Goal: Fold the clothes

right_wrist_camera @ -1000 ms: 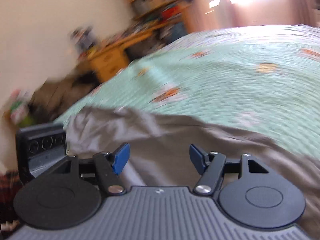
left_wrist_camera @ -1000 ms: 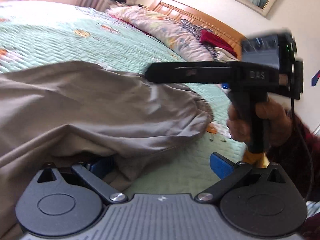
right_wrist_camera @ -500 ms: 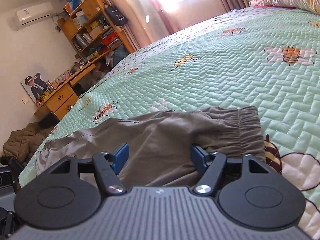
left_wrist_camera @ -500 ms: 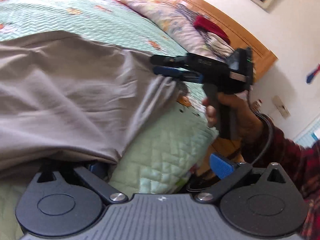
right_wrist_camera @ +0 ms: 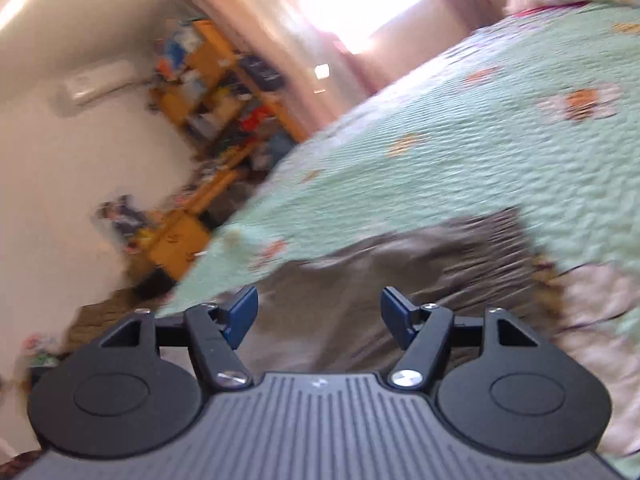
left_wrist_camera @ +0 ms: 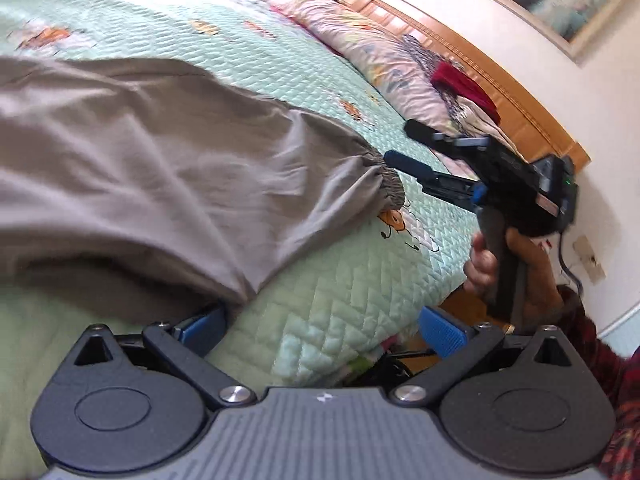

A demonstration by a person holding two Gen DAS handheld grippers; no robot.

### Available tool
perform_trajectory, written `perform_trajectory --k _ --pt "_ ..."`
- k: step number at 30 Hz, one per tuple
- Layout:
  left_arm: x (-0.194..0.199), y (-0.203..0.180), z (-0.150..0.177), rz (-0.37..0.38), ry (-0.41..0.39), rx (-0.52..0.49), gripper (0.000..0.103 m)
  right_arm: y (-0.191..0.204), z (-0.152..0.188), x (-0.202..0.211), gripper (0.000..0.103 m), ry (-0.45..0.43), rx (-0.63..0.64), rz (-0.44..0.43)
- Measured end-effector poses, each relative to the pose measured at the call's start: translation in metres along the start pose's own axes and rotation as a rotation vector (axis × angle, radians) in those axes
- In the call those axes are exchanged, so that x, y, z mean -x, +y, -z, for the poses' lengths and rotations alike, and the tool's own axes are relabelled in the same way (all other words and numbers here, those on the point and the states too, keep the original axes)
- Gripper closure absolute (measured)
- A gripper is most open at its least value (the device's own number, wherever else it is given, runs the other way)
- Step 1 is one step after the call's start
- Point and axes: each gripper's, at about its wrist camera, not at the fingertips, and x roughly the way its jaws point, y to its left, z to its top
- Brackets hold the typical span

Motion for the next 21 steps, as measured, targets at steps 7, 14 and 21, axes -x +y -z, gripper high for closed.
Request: perform_trajectory --k 7,14,21 --pt "0.034 -0.028 0.002 0.033 -0.057 -0.033 0.001 -0.023 0.024 -0.027 0.037 0.107 -0.172 0.110" --pt "0.027 -0.046 -0.046 0.000 -0.182 -0.124 0.001 -0.015 0.013 0.008 0.037 -0.013 -0.121 0.071" --pt "-0.028 0.000 -0.048 -0.145 -0.084 -0.073 0.001 -0.056 -0.004 -0.007 0.046 -0.033 -0.203 0.149"
